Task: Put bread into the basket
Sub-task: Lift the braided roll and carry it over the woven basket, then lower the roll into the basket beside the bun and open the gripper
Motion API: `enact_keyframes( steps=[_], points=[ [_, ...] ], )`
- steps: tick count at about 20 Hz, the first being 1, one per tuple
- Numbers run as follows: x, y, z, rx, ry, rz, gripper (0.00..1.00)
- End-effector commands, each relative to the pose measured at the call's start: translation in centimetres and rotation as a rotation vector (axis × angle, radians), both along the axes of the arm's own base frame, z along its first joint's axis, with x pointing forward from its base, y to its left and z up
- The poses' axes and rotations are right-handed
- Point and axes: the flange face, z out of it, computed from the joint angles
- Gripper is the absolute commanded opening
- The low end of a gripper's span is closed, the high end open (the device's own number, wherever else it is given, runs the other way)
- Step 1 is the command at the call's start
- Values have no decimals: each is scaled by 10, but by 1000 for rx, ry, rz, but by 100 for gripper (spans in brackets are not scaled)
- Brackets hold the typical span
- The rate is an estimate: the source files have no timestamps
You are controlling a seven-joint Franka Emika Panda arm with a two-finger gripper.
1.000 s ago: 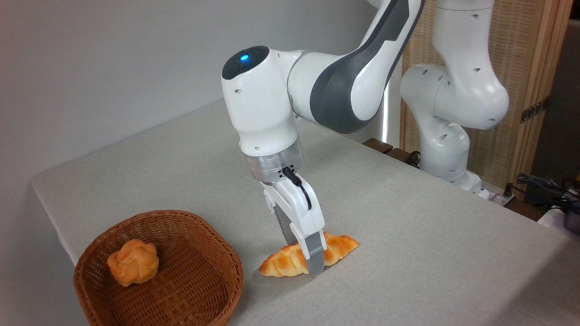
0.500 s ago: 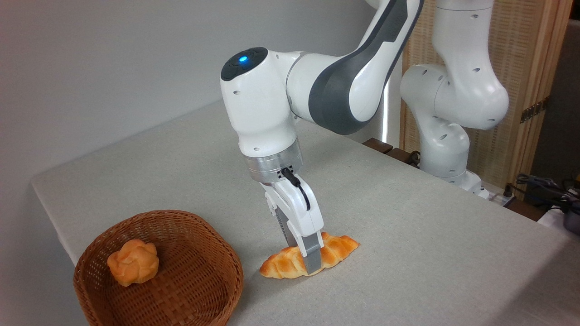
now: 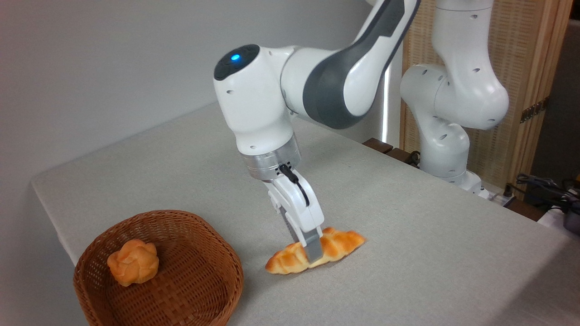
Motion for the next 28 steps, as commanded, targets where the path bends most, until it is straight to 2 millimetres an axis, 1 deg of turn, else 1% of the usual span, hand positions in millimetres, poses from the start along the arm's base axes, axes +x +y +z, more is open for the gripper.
enact_keyframes(
  steps=[1,2,3,4,5,6,7,9,10,11,12,13,14,15,16,18,20,21,23,24,25,27,28],
  points=[
    [27,-8,56,-39,78,26,43],
    [38,-11,78,-67,82,37,44],
    [44,-13,88,-82,80,40,44],
    [58,-16,105,-110,61,53,45],
    [66,-19,110,-125,48,63,45],
    [82,-22,118,-146,19,103,45],
    [90,-20,120,-154,7,131,45],
    [124,-15,122,-163,-38,210,50],
    [131,-15,120,-165,-43,219,51],
    [142,-15,114,-164,-52,223,54],
    [147,-13,109,-163,-61,227,57],
    [158,-12,100,-164,-98,232,59],
    [163,-15,96,-166,-120,232,59],
    [173,-21,88,-172,-157,231,59],
    [177,-22,82,-172,-166,237,59],
    [190,-25,64,-173,-205,286,59],
    [196,-35,57,-179,-221,324,59],
    [199,-38,49,-179,-220,348,60],
    [202,-40,45,-181,-229,384,60],
    [203,-43,44,-185,-237,391,65],
    [206,-47,36,-187,-230,411,89],
    [208,-48,30,-178,-228,431,99],
    [208,-48,29,-180,-229,437,100]
  ],
)
